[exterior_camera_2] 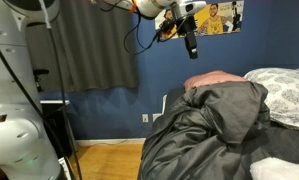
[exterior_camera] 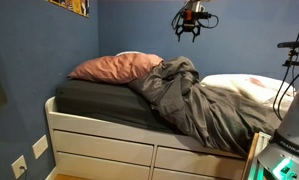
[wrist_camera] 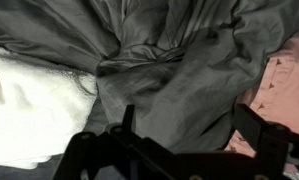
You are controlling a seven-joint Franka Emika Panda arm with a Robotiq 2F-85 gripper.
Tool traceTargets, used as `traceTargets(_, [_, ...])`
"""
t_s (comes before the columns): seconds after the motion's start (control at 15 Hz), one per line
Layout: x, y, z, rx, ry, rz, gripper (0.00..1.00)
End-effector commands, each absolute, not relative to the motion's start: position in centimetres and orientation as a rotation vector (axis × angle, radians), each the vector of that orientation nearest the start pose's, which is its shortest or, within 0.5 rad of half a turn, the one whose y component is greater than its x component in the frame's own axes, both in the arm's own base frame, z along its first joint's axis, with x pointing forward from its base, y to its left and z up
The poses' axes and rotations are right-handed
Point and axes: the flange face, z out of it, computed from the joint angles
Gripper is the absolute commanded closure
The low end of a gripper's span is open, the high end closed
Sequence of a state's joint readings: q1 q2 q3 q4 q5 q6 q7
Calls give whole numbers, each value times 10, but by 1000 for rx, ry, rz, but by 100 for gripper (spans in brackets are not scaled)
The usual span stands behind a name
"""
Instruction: Move the blanket to the right
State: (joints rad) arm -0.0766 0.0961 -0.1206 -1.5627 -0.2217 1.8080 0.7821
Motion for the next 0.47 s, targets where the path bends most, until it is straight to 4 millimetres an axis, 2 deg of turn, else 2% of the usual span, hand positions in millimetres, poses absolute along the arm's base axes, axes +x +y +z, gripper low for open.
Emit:
traceTargets(0.0, [539,-116,624,-3019,1190,-368,0])
traceTargets(0.13, [521,-113,635,-3061,1026,-381,0])
traceTargets(0.2, [545,-119,633,-3052,1173,-370,0])
traceTargets(0.4, [526,-116,641,-3076,1073,-373,0])
